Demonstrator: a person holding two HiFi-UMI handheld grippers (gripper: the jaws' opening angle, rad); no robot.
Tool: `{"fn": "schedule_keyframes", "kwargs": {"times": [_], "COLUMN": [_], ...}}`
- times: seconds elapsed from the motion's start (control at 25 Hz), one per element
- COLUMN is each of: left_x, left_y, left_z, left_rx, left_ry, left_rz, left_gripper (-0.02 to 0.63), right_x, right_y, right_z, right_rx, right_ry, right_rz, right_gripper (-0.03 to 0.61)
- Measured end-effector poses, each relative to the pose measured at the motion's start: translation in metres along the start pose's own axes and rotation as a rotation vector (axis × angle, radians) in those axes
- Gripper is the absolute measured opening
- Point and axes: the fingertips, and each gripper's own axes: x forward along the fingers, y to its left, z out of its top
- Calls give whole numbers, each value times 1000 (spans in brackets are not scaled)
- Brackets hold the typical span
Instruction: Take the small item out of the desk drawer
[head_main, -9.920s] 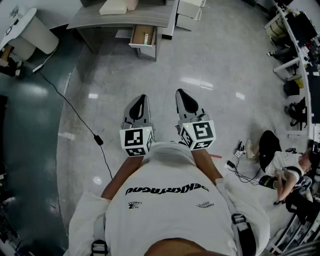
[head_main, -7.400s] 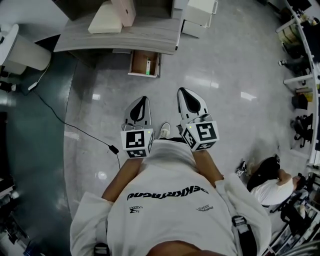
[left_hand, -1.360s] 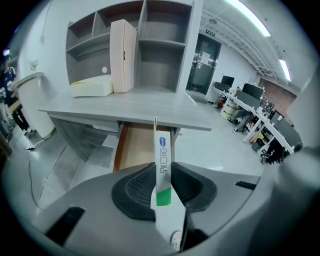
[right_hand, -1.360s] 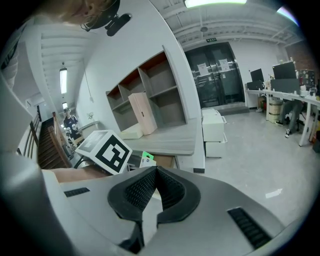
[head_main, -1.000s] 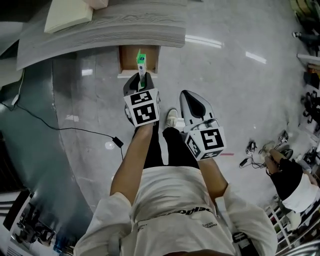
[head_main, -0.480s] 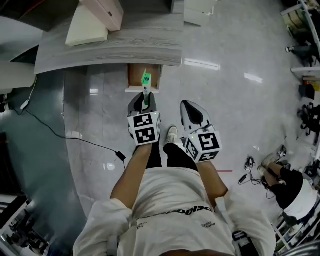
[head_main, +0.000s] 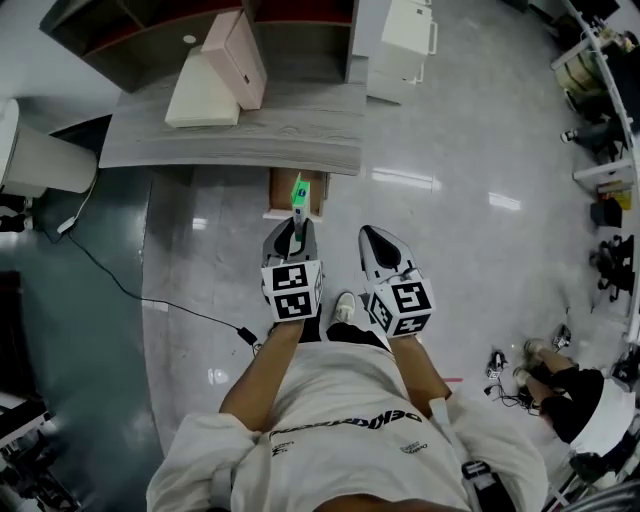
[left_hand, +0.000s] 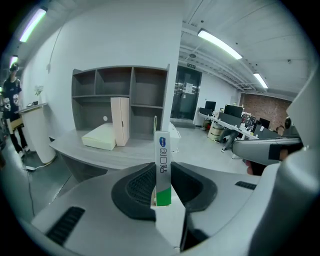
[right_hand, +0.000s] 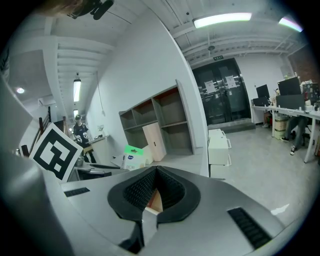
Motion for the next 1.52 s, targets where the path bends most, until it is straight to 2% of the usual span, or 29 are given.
{"fn": "schedule_keyframes", "kwargs": {"times": [0.68, 0.84, 1.0, 1.52], "left_x": [-86, -98, -108, -122], "left_y": [-24, -23, -18, -4], "left_z": [98, 107, 115, 126], "left_rx": [81, 95, 77, 84], "left_ry": [-214, -241, -265, -327], "left_rz": [-40, -46, -44, -49], "left_gripper": [101, 101, 101, 101], "right_x": [-37, -40, -45, -42], "right_y": [35, 44, 50, 66], "right_z": [91, 108, 121, 132], "right_rx": [-76, -107, -126, -148], "right_ry": [-146, -177, -194, -239], "right_rz": [11, 16, 16, 8], "right_gripper": [32, 32, 32, 32]}}
